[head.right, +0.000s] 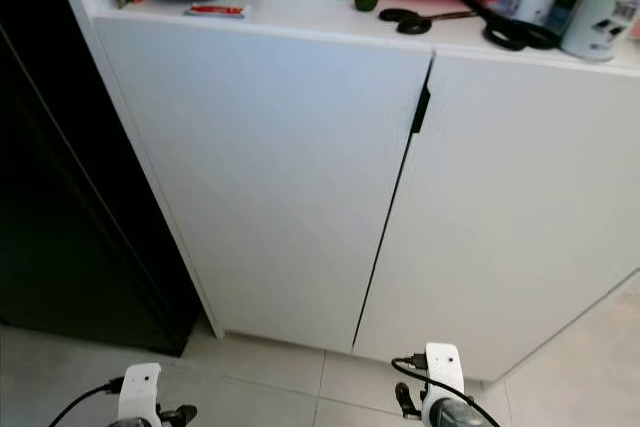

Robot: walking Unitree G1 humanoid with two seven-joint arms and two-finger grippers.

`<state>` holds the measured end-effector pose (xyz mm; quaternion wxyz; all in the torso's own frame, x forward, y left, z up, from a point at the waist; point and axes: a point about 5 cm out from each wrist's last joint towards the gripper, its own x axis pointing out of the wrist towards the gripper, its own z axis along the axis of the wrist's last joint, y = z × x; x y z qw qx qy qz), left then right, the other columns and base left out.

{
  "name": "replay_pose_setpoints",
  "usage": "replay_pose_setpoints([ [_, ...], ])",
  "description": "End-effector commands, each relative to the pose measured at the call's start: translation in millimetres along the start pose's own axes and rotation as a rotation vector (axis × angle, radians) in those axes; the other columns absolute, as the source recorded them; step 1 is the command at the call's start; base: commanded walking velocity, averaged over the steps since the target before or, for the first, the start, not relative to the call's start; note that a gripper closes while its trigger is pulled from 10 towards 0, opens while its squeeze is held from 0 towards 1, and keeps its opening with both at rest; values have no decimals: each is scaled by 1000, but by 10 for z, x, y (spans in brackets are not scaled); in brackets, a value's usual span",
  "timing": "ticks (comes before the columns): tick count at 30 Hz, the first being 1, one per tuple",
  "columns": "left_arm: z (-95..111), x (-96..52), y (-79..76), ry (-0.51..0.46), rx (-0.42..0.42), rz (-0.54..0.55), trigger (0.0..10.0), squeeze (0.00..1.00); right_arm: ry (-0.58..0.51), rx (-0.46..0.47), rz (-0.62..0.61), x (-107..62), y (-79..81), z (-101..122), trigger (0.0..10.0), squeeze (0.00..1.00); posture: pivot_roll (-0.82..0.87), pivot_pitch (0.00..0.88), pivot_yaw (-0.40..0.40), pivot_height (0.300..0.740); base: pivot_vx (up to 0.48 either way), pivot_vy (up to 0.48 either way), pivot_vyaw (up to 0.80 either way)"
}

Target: Restocking fridge

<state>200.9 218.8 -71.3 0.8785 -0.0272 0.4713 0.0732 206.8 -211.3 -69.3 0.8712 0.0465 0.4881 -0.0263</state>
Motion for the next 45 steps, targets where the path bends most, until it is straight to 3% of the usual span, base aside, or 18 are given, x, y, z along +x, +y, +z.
replay_pose_setpoints([
  [1, -48, -1, -5, 28, -6, -1, 10000, 0, 3, 15, 1, -2, -10, -9, 10000, 0, 5, 0, -46, 740, 0, 289, 0],
  [45, 15, 6, -23, 26, -25, 3, 10000, 0, -7, 6, 4, -3, -21, 69, 10000, 0, 16, 0, -66, 740, 0, 286, 0],
])
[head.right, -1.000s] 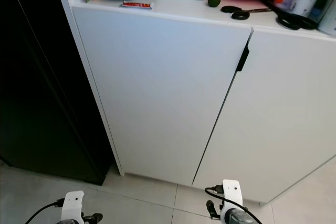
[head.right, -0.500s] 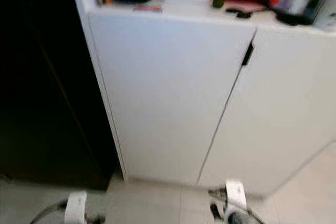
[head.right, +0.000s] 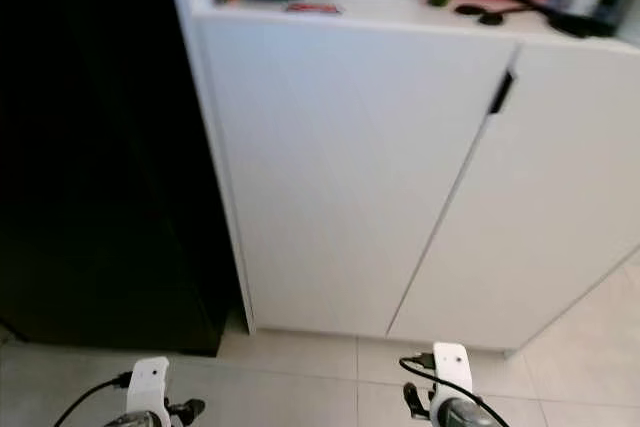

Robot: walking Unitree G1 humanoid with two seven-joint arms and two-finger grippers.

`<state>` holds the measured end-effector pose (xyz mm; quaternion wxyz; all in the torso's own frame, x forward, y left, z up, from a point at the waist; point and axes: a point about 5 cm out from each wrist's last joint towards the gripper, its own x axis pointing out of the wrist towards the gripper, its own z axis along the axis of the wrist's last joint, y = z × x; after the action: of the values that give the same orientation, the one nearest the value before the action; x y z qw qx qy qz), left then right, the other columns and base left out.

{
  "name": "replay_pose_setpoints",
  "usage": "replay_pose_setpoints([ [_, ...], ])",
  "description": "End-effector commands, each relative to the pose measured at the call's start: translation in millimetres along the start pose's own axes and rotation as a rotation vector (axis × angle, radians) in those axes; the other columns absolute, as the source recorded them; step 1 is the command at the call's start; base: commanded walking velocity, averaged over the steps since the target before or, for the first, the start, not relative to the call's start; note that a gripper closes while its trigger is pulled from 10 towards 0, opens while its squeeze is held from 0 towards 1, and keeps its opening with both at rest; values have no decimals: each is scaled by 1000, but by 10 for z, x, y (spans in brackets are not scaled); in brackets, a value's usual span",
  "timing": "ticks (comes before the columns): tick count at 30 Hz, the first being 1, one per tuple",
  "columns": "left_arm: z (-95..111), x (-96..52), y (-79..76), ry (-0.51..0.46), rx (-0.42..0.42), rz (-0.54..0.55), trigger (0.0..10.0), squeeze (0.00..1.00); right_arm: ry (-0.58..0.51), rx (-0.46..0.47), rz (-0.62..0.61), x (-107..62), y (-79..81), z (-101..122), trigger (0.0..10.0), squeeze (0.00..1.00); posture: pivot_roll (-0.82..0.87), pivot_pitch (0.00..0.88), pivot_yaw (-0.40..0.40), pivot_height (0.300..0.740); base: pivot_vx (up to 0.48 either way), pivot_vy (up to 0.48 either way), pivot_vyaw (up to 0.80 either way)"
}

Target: Restocking fridge

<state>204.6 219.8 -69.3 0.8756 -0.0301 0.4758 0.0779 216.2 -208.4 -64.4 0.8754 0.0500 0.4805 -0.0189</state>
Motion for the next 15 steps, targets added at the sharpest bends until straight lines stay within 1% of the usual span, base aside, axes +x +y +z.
replay_pose_setpoints([
  [1, -28, 2, -28, 15, -16, -4, 10000, 0, 10, 6, -14, -12, -61, -33, 10000, 0, 16, 0, -66, 740, 0, 285, 0],
  [15, -26, 2, -28, 17, -20, -11, 10000, 0, 8, 3, -10, -12, -58, -27, 10000, 0, 25, 0, -62, 740, 0, 286, 0],
])
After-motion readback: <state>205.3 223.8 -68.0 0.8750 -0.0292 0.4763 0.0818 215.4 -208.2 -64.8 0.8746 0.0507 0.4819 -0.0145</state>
